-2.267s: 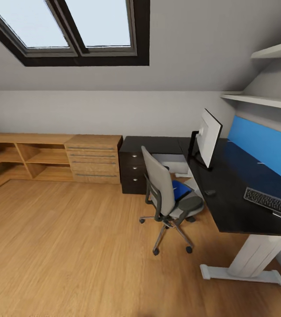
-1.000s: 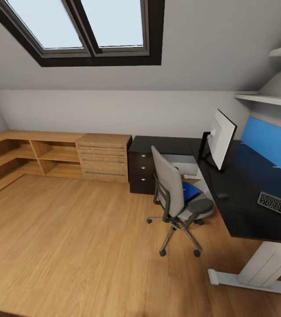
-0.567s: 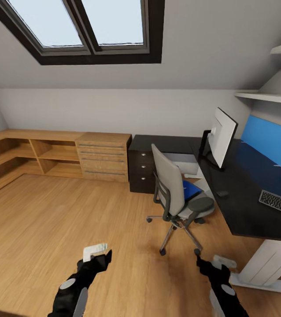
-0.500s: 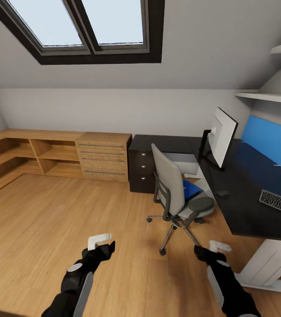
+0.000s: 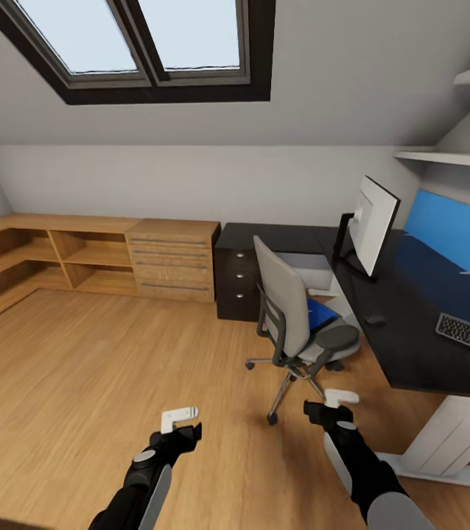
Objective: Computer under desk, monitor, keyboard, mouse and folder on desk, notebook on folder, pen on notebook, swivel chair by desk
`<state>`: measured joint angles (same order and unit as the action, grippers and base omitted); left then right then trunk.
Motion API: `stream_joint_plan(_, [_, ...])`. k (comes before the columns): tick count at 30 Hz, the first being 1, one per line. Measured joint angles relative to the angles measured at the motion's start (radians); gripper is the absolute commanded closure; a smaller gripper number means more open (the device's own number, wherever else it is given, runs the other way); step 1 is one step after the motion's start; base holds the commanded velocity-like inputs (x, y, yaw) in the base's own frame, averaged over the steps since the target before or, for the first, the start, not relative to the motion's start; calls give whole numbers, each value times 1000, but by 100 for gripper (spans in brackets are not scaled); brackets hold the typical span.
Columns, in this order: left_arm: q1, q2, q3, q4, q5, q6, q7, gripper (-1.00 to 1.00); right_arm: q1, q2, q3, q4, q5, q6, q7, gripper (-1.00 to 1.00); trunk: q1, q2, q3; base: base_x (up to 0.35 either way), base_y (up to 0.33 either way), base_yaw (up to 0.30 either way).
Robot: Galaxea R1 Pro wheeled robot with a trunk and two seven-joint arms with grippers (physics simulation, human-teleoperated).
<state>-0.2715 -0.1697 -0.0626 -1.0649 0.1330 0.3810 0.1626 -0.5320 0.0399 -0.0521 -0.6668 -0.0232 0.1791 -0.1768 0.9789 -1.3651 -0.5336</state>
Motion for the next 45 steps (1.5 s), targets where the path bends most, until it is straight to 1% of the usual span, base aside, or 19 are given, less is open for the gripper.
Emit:
stream_joint_plan(1, [-1,3,-2,0,0,-13,0,-100,-1,13,21,15,-2,-31,0,-100,4,-7,-3,0,0,0])
stream_joint_plan(5, [-1,3,-3,-22,1,-19,2,-100,-1,23,30,20,-2,-46,-1,-100,19,-35,-16,0,0,0])
stream_joint_plan(7, [-1,5,-3,-54,0,-21,4,-100,-1,29,35,21,-3,-52,-1,-100,27,-49,-22,0,0,0])
stream_joint_plan(14, [-1,5,-4,-119,1,-20,5,-100,0,30,36,15,-3,-52,-1,-100,54,-98,-40,0,0,-108])
stream_joint_plan(18, [-1,6,-4,-138,1,-19,6,-100,0,30,36,14,-3,-53,-1,-100,69,-126,-49,0,0,-194])
stream_joint_plan(25, [-1,7,-3,-149,-1,-18,6,-100,0,31,37,12,-3,-55,-1,-100,96,-175,-63,0,0,-192])
stream_joint_plan(30, [-1,7,-3,-151,-2,-18,6,-100,0,31,37,12,-3,-59,-1,-100,115,-210,-72,0,0,-85])
stream_joint_plan(39, [-1,8,-3,-156,-2,-18,7,-100,3,33,38,6,-3,-111,-2,-100,150,-273,-86,0,0,-20])
stream_joint_plan(45, [-1,9,-2,-159,-2,-18,7,-100,4,33,38,5,-3,-125,-2,-100,173,-315,-95,0,0,-3])
